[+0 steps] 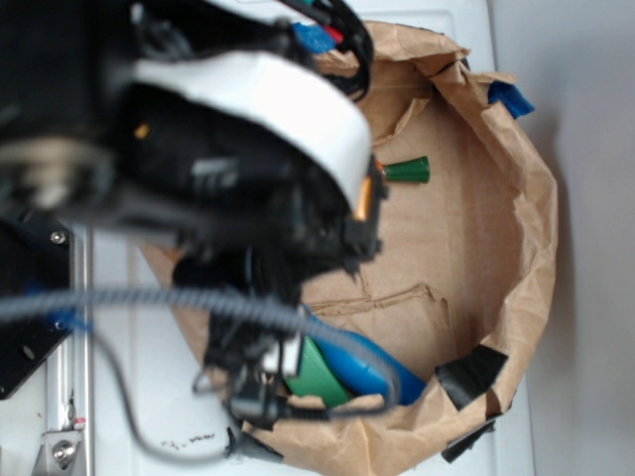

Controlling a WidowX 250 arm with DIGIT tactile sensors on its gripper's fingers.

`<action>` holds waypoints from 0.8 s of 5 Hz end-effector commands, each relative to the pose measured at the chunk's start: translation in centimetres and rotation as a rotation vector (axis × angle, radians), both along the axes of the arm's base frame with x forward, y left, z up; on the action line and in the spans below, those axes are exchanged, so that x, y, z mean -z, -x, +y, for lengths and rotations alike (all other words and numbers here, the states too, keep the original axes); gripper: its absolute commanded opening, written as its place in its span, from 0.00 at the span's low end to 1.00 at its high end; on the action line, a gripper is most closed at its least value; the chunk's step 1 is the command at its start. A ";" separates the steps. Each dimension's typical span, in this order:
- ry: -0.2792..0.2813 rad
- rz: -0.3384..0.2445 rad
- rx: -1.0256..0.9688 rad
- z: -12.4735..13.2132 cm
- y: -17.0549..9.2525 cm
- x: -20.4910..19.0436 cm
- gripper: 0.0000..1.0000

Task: Grab the blue bottle.

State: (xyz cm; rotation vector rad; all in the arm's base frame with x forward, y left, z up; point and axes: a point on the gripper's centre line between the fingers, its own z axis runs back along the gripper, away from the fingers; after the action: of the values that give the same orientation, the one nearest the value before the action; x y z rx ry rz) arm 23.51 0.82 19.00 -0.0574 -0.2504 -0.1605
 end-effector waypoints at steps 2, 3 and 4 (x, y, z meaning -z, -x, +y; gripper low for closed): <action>0.083 0.031 0.139 1.4 -2.1 6.9 1.00; 0.018 0.026 0.203 -1.3 -2.2 8.9 1.00; 0.011 0.019 0.207 -3.1 -3.7 10.3 1.00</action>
State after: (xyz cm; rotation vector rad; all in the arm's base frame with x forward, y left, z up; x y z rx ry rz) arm 26.22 -1.58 7.29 -0.1049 -0.1726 -0.3462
